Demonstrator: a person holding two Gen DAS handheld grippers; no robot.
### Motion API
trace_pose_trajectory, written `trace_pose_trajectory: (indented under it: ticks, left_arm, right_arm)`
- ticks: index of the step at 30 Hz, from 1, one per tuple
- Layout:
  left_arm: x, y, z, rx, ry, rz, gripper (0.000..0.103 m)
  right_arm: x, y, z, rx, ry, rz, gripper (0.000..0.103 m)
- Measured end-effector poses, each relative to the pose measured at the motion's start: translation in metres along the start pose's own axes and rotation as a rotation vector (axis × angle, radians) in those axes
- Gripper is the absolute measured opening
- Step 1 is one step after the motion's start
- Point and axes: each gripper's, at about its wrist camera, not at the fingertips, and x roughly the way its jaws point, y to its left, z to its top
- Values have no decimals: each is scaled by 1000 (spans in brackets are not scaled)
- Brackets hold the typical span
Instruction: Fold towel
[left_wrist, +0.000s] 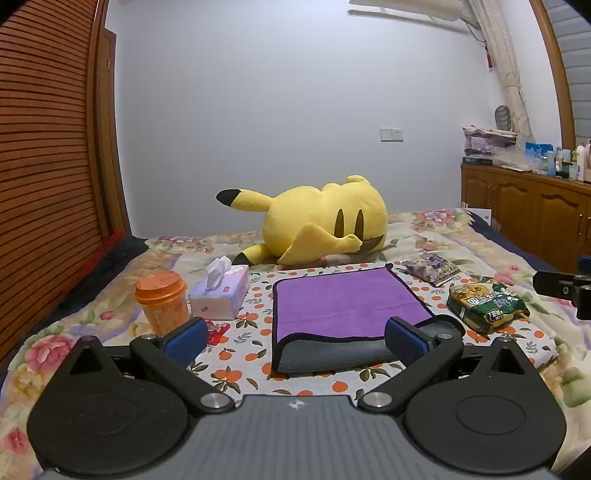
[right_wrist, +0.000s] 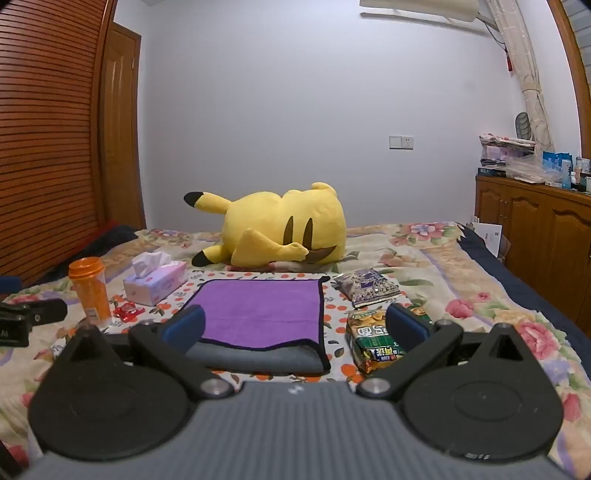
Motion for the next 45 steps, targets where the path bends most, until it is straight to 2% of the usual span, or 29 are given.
trace_pose_trajectory:
  ticks: [45]
  left_arm:
    - [0,0,0,7,-7,5,103]
  right_arm:
    - [-1,-1,0,13,-7,2,103]
